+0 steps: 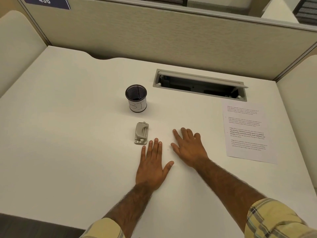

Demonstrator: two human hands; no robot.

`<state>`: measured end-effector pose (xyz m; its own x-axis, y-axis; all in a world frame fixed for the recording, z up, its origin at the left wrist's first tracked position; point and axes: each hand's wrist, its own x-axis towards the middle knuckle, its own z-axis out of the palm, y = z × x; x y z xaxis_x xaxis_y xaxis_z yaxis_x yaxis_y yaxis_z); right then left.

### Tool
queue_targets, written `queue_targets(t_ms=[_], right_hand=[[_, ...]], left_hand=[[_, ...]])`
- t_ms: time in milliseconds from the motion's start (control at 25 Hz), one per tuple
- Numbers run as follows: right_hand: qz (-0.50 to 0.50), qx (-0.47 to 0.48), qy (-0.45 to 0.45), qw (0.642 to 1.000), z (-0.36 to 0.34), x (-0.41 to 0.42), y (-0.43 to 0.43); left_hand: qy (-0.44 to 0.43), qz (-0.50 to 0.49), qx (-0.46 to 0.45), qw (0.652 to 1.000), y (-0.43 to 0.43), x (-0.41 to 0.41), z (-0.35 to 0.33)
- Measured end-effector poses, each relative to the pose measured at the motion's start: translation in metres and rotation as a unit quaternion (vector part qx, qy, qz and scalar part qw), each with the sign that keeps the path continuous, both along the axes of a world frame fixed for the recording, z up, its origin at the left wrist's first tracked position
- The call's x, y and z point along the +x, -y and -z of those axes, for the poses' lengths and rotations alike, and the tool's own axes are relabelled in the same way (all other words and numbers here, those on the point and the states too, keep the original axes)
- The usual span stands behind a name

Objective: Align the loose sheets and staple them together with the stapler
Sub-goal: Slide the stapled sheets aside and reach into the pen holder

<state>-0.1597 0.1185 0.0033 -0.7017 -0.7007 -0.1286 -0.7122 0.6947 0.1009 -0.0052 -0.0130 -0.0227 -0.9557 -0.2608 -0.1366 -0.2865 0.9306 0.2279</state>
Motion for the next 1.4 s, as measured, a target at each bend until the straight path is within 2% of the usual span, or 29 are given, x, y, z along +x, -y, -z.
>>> queue_targets(t_ms=[280,360,400,440,480,560,600,640,720,840,920,1040,1280,1400], right_hand=[[0.045,-0.001,0.048,0.998,-0.007,0.006,0.012],[0.081,-0.059,0.084,0.991,-0.007,0.000,0.014],[0.117,-0.123,0.120,0.978,-0.008,-0.004,0.016],[0.176,-0.207,0.177,0.946,-0.011,-0.010,0.019],[0.261,-0.307,0.253,0.879,-0.015,-0.017,0.021],[0.421,-0.452,0.407,0.673,-0.027,-0.030,0.027],[0.469,-0.479,0.450,0.590,-0.033,-0.034,0.027],[0.495,-0.489,0.479,0.536,-0.037,-0.038,0.026],[0.509,-0.487,0.521,0.482,-0.045,-0.043,0.022],[0.509,-0.478,0.562,0.443,-0.054,-0.049,0.020],[0.504,-0.474,0.574,0.439,-0.062,-0.054,0.027],[0.473,-0.474,0.573,0.472,-0.081,-0.064,0.061],[0.369,-0.449,0.509,0.635,-0.125,-0.088,0.170],[0.319,-0.396,0.448,0.735,-0.130,-0.096,0.210]], left_hand=[[0.000,-0.001,0.004,1.000,0.000,0.000,-0.003],[-0.001,-0.004,0.007,1.000,0.000,0.000,-0.003],[-0.002,-0.004,0.006,1.000,-0.001,0.000,-0.002],[-0.003,-0.003,0.004,1.000,-0.001,0.000,-0.002],[-0.004,-0.002,0.005,1.000,0.000,0.000,-0.002],[-0.005,-0.001,0.009,1.000,0.000,0.000,-0.001],[-0.007,-0.003,0.009,1.000,0.000,0.000,-0.001],[-0.009,-0.003,0.008,1.000,0.000,0.000,-0.001],[-0.007,-0.003,0.006,1.000,0.000,-0.001,-0.001],[-0.008,-0.004,0.004,1.000,0.000,0.000,0.000],[-0.008,-0.003,0.005,1.000,0.000,0.000,-0.001],[-0.013,-0.001,0.015,1.000,-0.001,0.000,-0.003],[-0.036,-0.006,0.030,0.999,0.001,0.000,0.001],[-0.048,-0.006,0.027,0.998,0.002,0.000,0.003]])
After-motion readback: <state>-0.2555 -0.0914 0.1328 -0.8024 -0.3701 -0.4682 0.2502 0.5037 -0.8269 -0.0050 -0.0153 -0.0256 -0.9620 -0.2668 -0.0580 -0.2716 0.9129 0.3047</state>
